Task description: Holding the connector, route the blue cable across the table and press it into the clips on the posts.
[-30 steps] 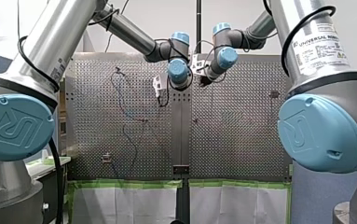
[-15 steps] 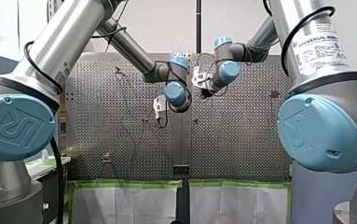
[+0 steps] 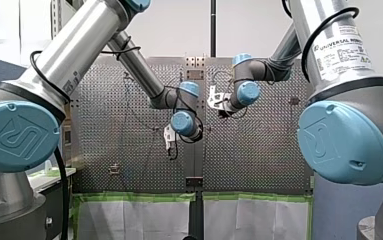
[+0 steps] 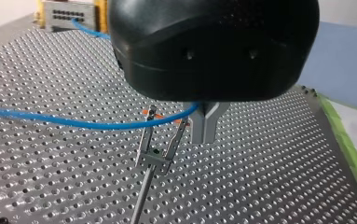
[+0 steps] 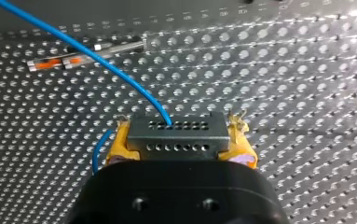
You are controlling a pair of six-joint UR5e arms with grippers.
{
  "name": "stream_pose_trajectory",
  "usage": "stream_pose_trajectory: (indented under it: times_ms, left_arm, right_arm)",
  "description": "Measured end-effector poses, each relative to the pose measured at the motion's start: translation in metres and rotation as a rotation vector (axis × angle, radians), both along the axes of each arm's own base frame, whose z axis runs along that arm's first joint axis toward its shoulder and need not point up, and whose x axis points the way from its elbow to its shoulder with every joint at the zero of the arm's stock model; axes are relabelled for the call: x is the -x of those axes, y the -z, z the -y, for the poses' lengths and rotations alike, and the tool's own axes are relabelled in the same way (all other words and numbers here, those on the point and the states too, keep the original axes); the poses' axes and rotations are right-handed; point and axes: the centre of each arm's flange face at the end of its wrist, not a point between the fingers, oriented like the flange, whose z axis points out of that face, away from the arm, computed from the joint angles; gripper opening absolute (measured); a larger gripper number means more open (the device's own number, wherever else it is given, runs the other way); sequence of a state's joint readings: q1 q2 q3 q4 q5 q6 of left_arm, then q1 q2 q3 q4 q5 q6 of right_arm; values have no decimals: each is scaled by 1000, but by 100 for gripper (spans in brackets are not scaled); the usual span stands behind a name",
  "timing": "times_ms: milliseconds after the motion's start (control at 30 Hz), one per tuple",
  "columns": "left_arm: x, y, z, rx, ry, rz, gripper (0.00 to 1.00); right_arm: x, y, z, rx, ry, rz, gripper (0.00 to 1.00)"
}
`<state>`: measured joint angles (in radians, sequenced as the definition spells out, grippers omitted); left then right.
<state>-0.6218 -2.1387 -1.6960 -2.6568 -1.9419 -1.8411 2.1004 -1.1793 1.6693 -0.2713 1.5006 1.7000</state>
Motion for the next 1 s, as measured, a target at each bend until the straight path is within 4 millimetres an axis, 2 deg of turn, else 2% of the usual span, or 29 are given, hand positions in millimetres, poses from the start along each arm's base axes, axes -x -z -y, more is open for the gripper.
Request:
stream_pose_trajectory:
  times_ms: [100,267,400,567,767,1000]
  left_arm:
    - [-7,-4,4,39,9,26,2]
    - [-27,-23,12,117,10,81,2]
    - [-44,-38,12,152,-2,113,2]
    - [-51,-39,5,144,-21,106,2]
    - [-47,-23,-11,99,-47,80,2]
    - [-44,-19,-10,92,-10,67,2]
  right_arm:
    - [5,15,-8,-21,0,-13,0]
    - [13,46,-20,-75,4,-48,0]
    - [19,68,-19,-115,14,-65,0]
    - [24,66,-6,-114,22,-53,0]
    - [27,56,12,-96,2,-28,0]
    - [37,53,26,-90,-13,-11,0]
